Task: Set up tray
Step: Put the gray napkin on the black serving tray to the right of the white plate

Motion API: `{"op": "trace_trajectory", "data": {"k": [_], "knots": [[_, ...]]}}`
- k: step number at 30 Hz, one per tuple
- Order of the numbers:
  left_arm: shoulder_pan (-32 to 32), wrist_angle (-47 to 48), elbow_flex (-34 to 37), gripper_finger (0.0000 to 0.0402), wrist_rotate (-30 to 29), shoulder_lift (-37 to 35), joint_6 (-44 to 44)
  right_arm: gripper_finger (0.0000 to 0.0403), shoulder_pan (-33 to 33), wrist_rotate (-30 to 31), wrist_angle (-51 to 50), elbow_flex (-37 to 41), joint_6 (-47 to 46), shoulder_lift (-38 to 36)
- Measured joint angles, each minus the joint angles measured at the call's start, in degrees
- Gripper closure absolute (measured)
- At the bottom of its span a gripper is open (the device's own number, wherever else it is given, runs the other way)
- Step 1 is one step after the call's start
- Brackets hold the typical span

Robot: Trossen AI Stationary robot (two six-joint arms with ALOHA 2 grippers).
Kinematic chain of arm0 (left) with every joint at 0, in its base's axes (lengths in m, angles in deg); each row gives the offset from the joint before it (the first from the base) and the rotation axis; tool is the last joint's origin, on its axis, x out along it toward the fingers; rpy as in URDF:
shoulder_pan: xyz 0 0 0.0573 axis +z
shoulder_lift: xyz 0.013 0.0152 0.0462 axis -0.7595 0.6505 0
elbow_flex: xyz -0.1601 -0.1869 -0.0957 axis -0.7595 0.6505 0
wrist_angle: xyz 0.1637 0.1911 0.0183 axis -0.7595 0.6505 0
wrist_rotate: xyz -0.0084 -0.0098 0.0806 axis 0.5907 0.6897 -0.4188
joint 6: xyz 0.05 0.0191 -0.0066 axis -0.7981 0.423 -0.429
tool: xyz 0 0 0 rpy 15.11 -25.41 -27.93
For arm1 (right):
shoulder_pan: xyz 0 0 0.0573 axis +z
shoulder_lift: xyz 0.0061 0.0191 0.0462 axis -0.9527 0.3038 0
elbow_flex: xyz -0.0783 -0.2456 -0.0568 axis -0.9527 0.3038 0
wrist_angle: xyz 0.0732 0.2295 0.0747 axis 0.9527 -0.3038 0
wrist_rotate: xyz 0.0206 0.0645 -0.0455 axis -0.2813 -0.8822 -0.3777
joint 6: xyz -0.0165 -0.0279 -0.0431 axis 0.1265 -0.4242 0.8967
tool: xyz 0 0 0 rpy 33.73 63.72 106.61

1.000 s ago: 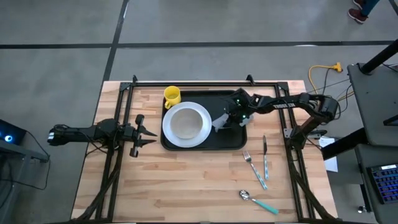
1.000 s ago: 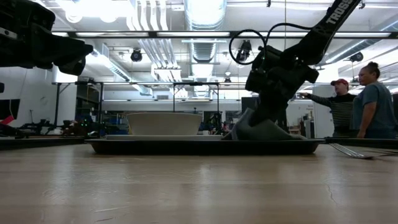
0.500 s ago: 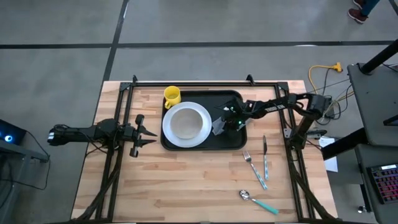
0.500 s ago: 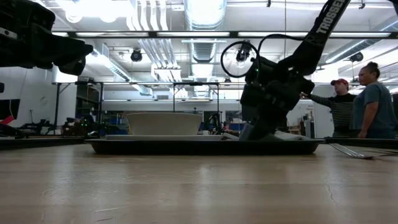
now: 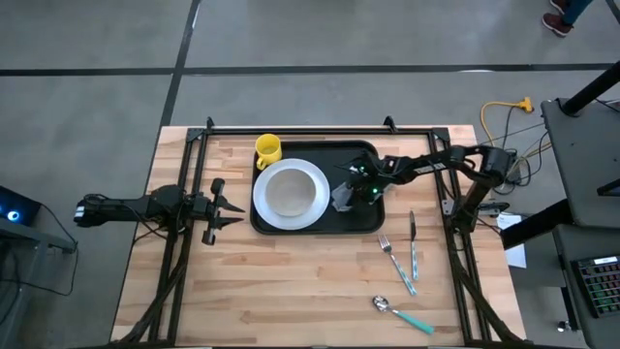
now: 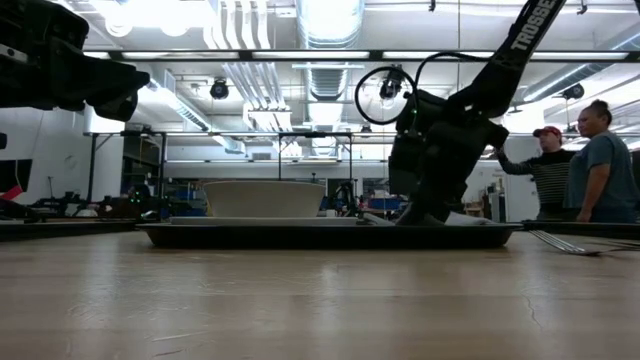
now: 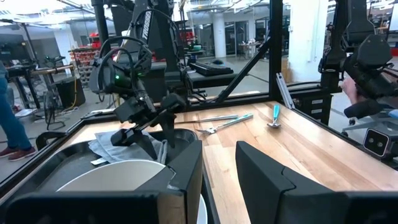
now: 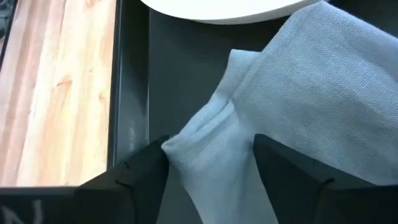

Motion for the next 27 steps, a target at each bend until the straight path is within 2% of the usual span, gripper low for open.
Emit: {"op": "trace_trajectory", "data": {"k": [7,17,19,21,24,27], "knots": [[0.01,0.0,0.0,0.0318,0.01,0.0,0.0,0.0157,-0.22,0.16,-5.54,0.11,-2.59,-4.07],[0.0,0.0,0.0,0.0318,0.01,0.0,0.0,0.0161,-0.56,0.86,-7.29,-0.6,-2.72,-10.45],[-0.01,-0.01,0.0,0.0318,-0.01,0.0,0.0,0.016,-0.88,4.37,-7.65,-0.88,-6.19,-11.65],[-0.01,0.0,0.0,0.0318,-0.01,0.0,0.0,0.0159,-0.95,10.73,-10.95,-1.69,-9.81,-12.31],[-0.01,0.0,0.0,0.0318,0.01,0.0,0.0,0.0158,-0.89,22.01,-19.8,-4.3,-14.07,-12.41],[0.0,-0.01,0.0,0.0318,0.01,0.0,0.0,0.0161,-0.22,29.83,-28.41,-7.11,-17.22,-11.38]]}}
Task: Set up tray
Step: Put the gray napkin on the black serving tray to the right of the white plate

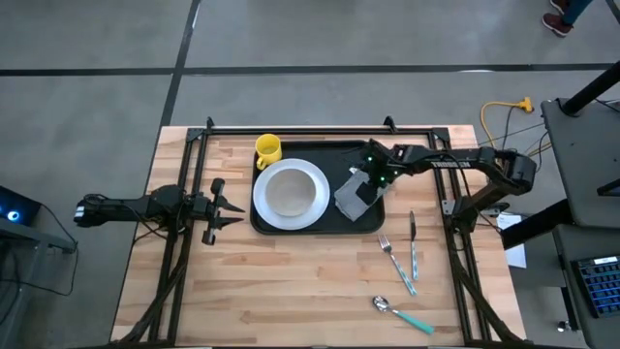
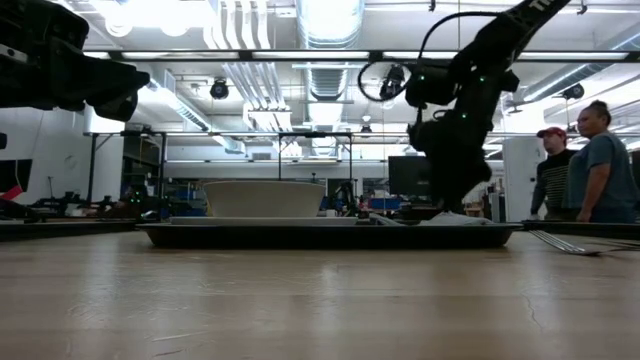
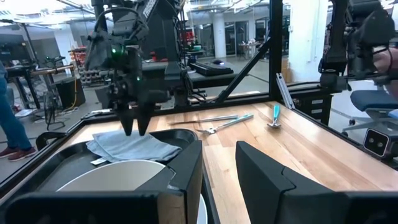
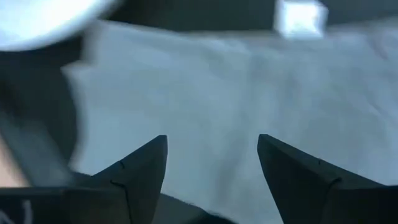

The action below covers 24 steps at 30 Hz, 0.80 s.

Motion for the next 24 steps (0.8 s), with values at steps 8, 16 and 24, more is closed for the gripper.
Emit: {"op": "trace_trajectory", "data": {"k": [8,16,24], "knots": [[0.0,0.01,0.0,0.0318,-0.02,0.0,0.0,0.016,1.51,4.88,-3.46,-4.11,-1.89,5.54],[-0.01,0.0,0.0,0.0318,-0.01,0.0,0.0,0.0162,1.49,4.88,-4.0,-7.78,-0.97,11.89],[0.01,-0.01,0.0,0.0318,0.0,0.0,0.0,0.0163,1.6,5.3,-6.64,-10.93,1.7,16.25]]}}
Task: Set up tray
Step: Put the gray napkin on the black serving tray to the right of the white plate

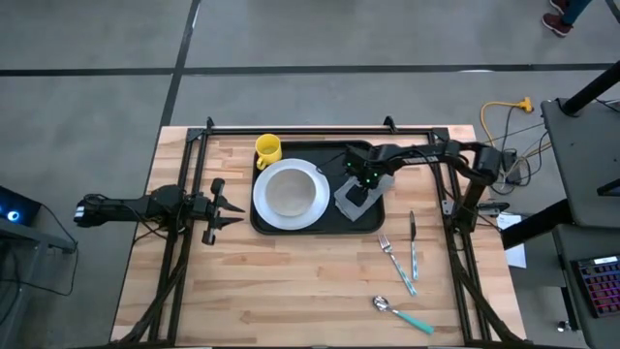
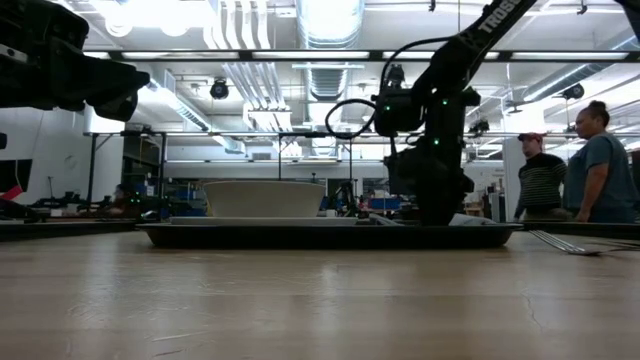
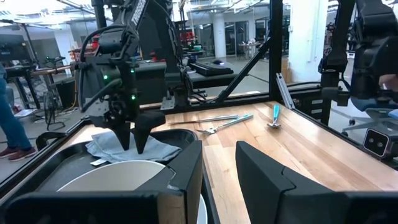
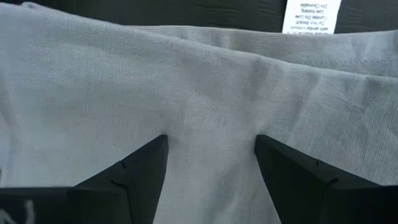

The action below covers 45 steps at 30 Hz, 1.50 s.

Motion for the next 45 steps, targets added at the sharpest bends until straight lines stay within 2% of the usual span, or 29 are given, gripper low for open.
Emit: {"op": "trace_trajectory", "data": {"k": [5,10,21,28,33,38,45], "knots": [[0.0,0.02,0.0,0.0318,-0.01,-0.01,0.0,0.0161,0.71,2.4,-2.05,-1.44,2.3,1.39],[-0.01,0.0,0.0,0.0318,0.0,0.27,0.0,0.0165,1.73,3.26,-2.29,-2.61,10.37,2.08],[-0.01,0.0,0.0,0.0318,-0.01,0.37,0.0,0.0158,2.01,4.22,-2.12,-4.49,9.7,2.4],[-0.01,0.0,0.0,0.0318,-0.01,0.37,0.0,0.0165,2.01,4.06,-1.43,-3.75,24.16,2.33],[0.0,0.0,0.0,0.0318,-0.02,0.37,0.0,0.0165,2.01,3.97,-1.59,-3.72,28.66,2.31],[-0.01,0.01,0.0,0.0318,-0.01,0.37,0.0,0.0159,2.01,3.86,-1.54,-3.72,37.97,2.28],[0.0,0.0,0.0,0.0318,-0.02,0.37,0.0,0.0163,2.03,3.44,-1.09,-3.68,45.94,2.26]]}}
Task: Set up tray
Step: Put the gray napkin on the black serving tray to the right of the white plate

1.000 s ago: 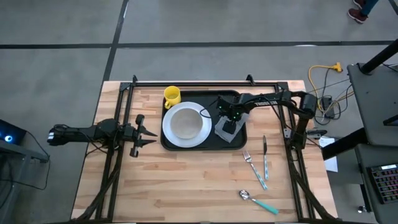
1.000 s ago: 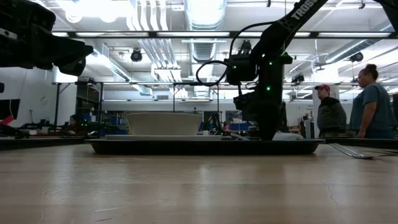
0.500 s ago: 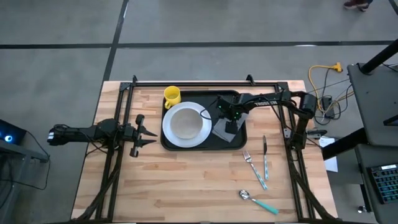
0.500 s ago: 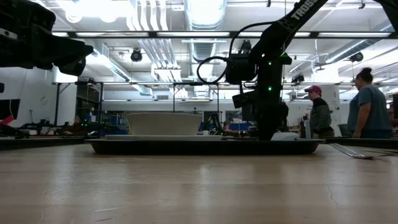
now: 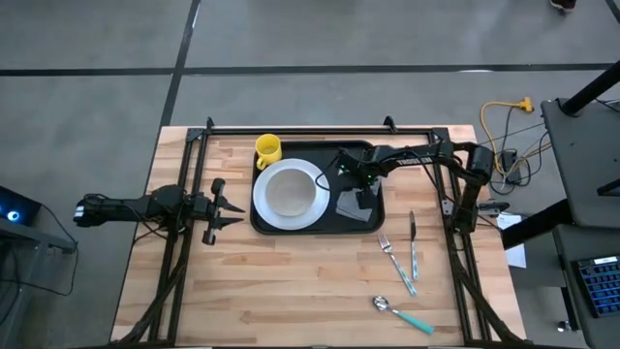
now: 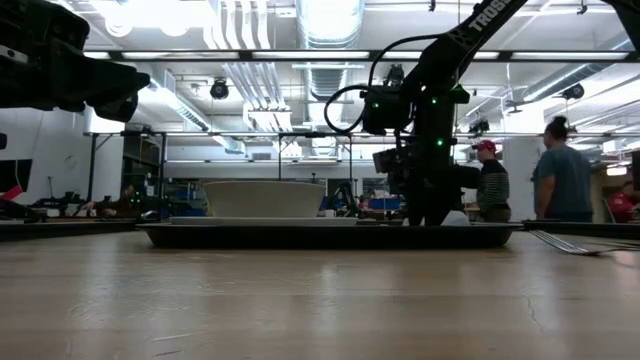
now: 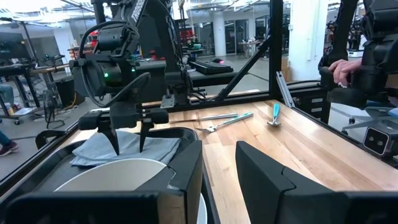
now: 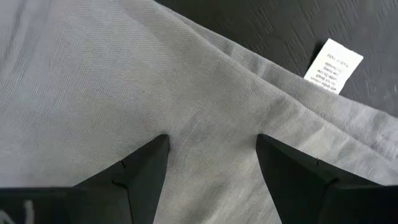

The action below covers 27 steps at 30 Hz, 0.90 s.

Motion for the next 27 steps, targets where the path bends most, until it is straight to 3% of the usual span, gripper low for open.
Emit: {"op": "trace_trajectory", "data": {"k": [6,9,14,21,27], "knots": [[-0.02,0.0,0.0,0.0318,0.02,0.0,0.0,0.0164,0.28,-0.92,1.23,0.07,5.64,0.0],[-0.02,0.0,0.0,0.0318,0.02,0.0,0.0,0.0161,0.35,-0.87,0.72,-0.59,3.56,-0.1],[-0.02,0.0,0.0,0.0318,0.02,-0.02,0.0,0.0163,0.35,-0.92,-1.28,-3.57,-5.08,-1.71],[-0.01,0.0,0.0,0.0318,0.02,0.0,0.0,0.0167,0.13,-0.95,-6.41,-7.25,-32.78,-2.29],[-0.02,0.0,0.0,0.0318,0.02,-0.02,0.0,0.016,0.2,-1.15,-9.73,-6.31,-44.32,-2.27]]}}
